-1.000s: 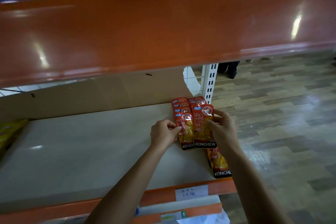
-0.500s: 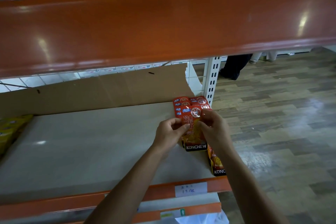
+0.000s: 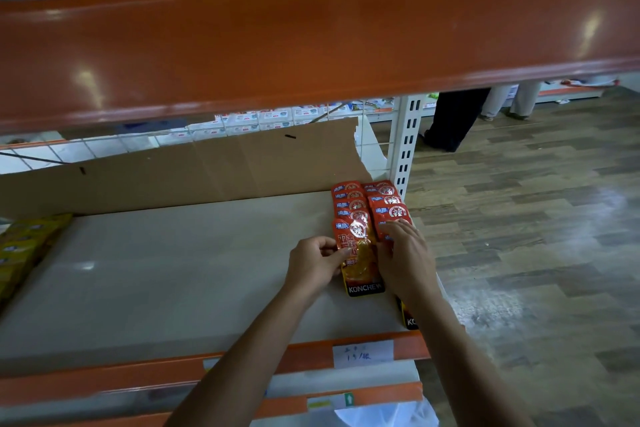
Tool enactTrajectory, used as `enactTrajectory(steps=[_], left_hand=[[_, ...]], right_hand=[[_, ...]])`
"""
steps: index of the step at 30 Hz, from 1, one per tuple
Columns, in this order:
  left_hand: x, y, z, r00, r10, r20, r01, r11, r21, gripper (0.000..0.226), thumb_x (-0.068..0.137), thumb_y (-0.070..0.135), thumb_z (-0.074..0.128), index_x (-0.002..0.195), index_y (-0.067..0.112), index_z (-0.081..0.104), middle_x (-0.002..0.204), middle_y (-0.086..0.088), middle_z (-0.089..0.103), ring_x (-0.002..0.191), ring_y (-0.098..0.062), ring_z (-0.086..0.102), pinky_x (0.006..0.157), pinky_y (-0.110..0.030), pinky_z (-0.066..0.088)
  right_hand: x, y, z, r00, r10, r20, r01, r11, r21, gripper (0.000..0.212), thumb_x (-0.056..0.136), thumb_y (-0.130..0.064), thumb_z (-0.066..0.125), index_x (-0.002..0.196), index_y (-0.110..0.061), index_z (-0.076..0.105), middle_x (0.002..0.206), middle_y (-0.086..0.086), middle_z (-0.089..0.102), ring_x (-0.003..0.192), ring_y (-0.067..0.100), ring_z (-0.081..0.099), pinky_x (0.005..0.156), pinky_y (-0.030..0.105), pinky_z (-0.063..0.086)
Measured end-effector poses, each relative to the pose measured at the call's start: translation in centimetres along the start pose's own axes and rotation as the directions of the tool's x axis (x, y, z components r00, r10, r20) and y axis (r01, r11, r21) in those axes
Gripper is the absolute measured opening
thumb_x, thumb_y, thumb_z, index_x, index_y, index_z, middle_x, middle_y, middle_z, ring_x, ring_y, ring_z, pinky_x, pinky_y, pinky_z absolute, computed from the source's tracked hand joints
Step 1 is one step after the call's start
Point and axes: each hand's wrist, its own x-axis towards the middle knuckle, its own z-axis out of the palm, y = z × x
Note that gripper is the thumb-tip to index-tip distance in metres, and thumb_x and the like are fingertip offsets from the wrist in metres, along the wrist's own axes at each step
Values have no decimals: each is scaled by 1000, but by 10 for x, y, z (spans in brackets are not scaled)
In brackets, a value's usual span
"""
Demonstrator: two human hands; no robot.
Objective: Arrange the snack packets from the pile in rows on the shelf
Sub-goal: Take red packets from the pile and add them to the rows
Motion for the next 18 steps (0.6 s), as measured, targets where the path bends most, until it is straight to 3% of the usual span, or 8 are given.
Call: enactTrajectory(steps=[4,10,18], left_hand=[[-3,2,4,999,31,-18,-30,998,58,22,82,26,74,95,14,61,90,1,67,78,-7,66,67,-25,59],[-1,1,9,988,131,-84,-99,947,307,42,77,36,78,109,19,57,83,5,67,74,-10,66,71,-32,57],[3,7,11,981,164,-104,-107,905,412,47,79,41,75,115,16,59,89,7,65,81,-9,61,73,-25,49]], right_hand=[[-2,3,-1,1000,-19,16,19,1000,-11,28,90,-12,58,116,-6,64,120,10,64,117,25,53,101,35,38],[-4,3,-4,1000,-19,6,19,1000,2,25,86,-8,59,110,-6,66,115,11,65,111,28,56,96,35,40],[-7,-1,-3,999,-30,31,30,1000,-9,29,90,-18,60,117,-9,63,121,8,63,115,26,53,99,34,37]])
